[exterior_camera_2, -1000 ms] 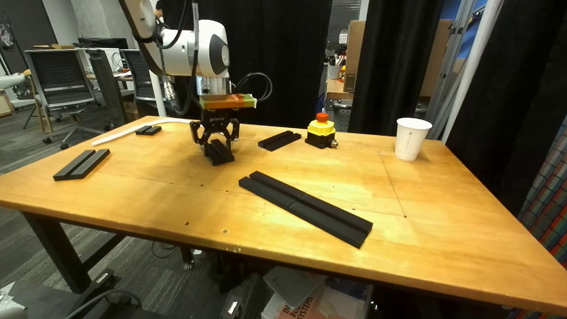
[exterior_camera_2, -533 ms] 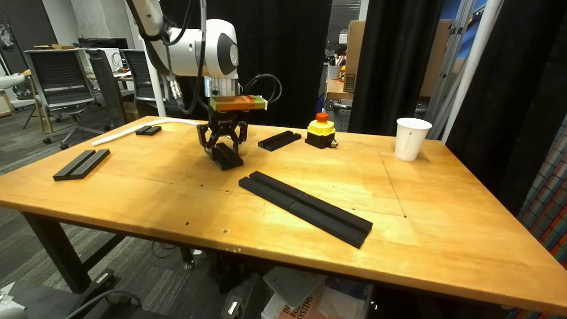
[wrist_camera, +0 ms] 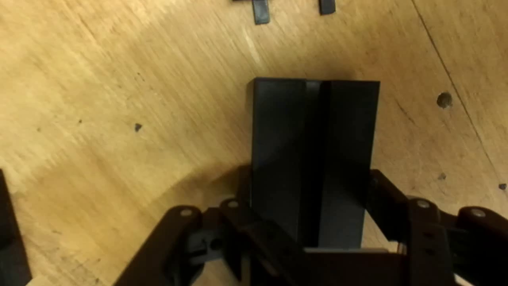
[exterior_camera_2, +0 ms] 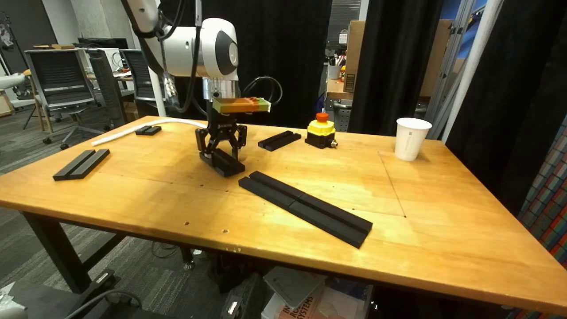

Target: Pick up the black objects and put them in a straight line.

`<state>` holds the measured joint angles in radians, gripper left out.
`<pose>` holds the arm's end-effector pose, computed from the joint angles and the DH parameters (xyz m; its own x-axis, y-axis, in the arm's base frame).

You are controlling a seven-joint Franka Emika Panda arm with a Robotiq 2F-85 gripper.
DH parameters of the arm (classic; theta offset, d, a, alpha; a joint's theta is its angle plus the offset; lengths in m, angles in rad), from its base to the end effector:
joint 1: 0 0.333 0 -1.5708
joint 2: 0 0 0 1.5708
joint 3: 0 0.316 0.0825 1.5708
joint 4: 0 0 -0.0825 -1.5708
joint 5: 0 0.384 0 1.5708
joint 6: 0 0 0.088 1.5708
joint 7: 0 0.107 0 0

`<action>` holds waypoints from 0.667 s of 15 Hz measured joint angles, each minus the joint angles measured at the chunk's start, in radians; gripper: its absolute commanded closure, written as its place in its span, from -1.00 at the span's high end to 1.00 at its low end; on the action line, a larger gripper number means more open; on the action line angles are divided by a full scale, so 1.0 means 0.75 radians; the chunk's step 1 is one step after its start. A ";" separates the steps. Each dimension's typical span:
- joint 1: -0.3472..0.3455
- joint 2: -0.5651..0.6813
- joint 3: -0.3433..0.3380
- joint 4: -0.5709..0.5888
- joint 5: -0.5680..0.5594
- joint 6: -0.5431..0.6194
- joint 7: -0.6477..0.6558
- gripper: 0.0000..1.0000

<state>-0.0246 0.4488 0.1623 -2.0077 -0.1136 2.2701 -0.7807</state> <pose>0.5807 0.0763 0.2185 0.5377 0.8334 -0.1276 0.8252 -0.5512 -0.1231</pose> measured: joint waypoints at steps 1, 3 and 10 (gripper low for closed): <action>-0.002 -0.009 -0.002 -0.014 0.000 0.002 -0.014 -0.07; -0.003 -0.024 -0.010 -0.038 -0.002 0.002 -0.041 -0.07; -0.004 -0.047 -0.040 -0.076 -0.038 0.001 -0.134 -0.07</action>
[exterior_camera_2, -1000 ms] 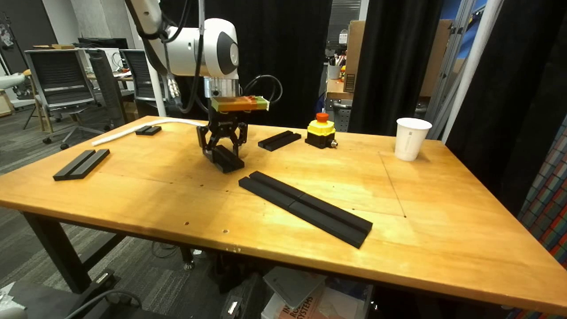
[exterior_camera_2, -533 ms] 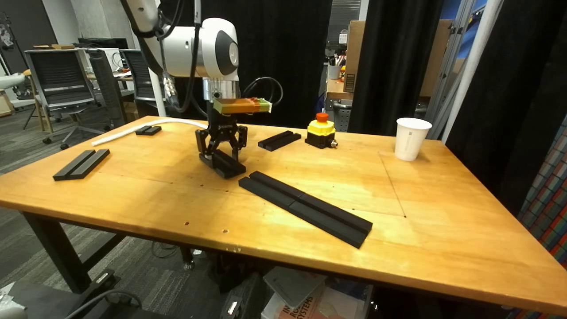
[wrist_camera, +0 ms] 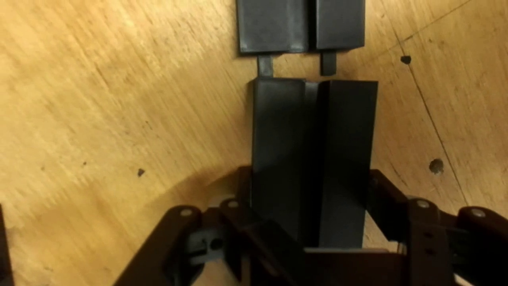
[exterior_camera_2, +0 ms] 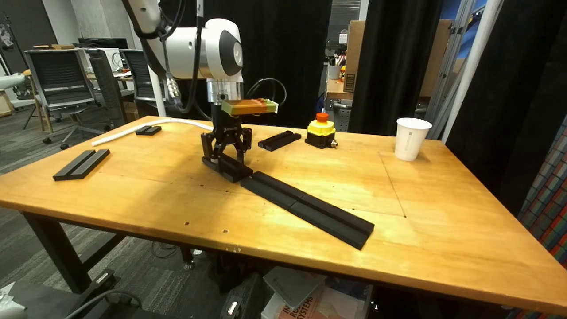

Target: Pick up the black objects and put them in a straight line.

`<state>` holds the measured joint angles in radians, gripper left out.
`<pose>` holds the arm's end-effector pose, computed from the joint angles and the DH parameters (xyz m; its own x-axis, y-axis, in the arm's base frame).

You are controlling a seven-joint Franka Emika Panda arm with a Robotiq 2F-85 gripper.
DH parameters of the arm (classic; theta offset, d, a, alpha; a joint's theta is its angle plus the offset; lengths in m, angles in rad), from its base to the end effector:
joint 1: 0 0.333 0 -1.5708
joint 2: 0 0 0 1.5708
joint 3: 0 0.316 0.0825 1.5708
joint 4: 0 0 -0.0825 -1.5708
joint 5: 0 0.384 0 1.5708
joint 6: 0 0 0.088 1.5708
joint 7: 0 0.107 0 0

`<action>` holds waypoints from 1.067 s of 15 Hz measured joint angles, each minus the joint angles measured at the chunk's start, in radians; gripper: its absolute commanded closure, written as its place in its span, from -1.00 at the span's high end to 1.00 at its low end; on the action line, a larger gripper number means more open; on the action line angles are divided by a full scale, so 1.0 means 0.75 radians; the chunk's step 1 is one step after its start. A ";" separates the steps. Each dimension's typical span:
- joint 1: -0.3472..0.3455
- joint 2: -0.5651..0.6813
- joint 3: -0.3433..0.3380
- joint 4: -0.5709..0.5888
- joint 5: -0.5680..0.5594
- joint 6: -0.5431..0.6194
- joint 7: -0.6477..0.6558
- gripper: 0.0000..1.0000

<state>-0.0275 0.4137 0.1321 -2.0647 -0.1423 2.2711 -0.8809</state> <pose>0.5659 0.0557 0.2165 0.4540 0.8773 -0.1554 0.8704 -0.4740 -0.1331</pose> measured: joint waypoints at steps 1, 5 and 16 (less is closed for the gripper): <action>0.000 0.000 -0.002 0.000 -0.006 0.000 -0.011 -0.07; 0.000 -0.001 -0.008 0.000 -0.020 -0.003 -0.054 -0.07; 0.000 -0.001 -0.017 0.000 -0.054 -0.006 -0.149 -0.07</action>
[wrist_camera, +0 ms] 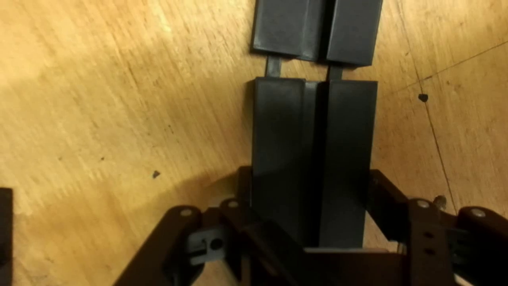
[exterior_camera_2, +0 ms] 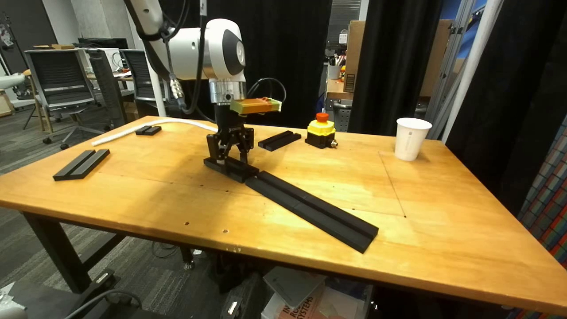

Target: Pick up the black objects and put them in a straight line.

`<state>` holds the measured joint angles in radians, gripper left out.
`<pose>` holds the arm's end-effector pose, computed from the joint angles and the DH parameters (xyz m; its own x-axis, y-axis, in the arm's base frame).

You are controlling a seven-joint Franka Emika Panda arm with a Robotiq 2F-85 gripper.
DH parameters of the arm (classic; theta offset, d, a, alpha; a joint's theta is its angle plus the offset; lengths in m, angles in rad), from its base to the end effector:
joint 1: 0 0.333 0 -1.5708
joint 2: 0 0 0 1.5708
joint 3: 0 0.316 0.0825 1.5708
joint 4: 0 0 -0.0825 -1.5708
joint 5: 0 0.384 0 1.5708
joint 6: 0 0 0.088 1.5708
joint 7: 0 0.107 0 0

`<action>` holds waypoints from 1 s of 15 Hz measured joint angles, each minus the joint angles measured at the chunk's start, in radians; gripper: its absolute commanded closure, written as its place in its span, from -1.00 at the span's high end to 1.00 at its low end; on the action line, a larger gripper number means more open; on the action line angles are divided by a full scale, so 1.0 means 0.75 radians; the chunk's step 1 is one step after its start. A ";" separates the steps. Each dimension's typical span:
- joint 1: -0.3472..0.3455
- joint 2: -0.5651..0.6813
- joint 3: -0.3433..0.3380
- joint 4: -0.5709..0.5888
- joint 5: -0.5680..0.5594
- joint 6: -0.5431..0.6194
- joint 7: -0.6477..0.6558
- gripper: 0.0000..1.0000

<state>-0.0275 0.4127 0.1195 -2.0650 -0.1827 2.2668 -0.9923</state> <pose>0.5662 0.0475 0.2164 0.3360 0.9268 -0.1681 0.9228 -0.3596 -0.1382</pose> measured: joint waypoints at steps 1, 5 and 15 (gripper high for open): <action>0.000 0.000 -0.004 -0.001 0.000 0.004 0.002 -0.07; 0.000 -0.009 -0.026 -0.020 0.000 0.050 0.019 -0.07; 0.000 -0.068 -0.062 -0.084 -0.016 0.146 0.076 -0.07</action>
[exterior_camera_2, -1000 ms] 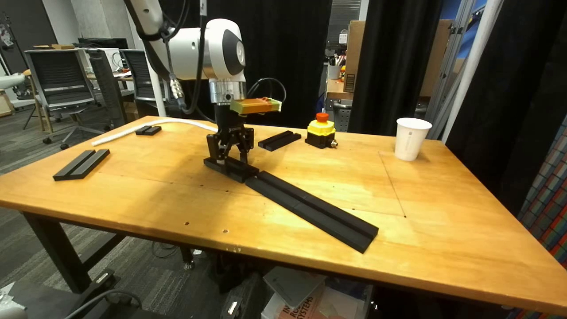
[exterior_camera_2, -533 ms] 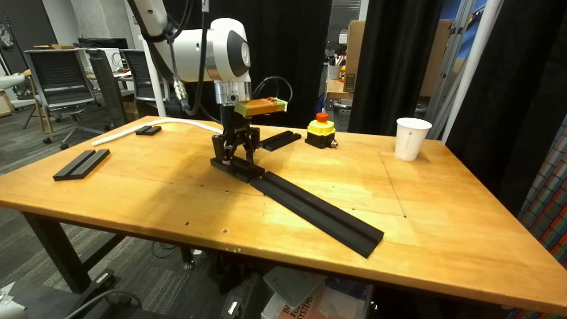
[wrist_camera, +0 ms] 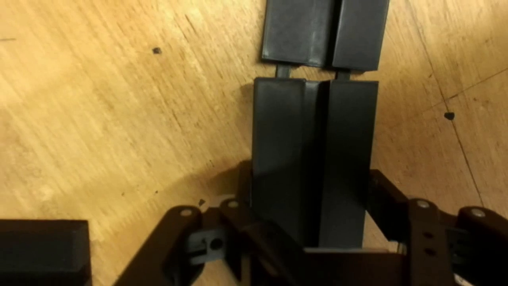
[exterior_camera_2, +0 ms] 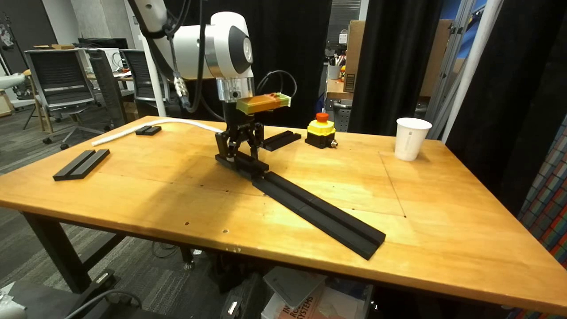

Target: Pick up the black objects and put them in a straight line.

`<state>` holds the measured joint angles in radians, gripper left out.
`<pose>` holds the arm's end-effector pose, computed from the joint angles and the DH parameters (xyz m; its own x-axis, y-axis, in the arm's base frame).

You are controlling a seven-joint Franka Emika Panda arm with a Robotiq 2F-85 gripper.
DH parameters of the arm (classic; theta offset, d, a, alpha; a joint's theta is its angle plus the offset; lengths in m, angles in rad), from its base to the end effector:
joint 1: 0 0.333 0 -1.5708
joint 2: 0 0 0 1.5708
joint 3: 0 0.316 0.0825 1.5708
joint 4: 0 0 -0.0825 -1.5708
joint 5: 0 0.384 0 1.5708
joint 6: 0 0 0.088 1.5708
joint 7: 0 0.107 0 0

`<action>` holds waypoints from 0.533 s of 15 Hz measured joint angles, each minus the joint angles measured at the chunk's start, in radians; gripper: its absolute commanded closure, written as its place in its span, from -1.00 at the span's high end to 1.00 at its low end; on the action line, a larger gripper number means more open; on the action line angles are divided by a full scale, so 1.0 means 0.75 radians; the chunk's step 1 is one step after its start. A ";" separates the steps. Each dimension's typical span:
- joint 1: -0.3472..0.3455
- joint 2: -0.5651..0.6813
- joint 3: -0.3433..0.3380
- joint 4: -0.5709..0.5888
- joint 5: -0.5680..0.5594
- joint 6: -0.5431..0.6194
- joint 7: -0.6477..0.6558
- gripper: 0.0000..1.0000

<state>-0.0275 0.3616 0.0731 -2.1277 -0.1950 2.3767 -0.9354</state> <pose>0.5628 0.0237 0.2287 0.4233 0.8946 -0.1433 0.9008 -0.4324 -0.0387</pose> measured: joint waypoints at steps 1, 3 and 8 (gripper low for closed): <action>0.000 -0.005 0.000 -0.004 0.000 0.006 0.003 -0.07; 0.000 -0.009 -0.001 -0.008 0.000 0.009 0.007 -0.07; -0.002 -0.009 -0.007 -0.023 0.000 0.011 0.011 -0.07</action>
<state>-0.0290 0.3550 0.0677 -2.1448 -0.1949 2.3853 -0.9272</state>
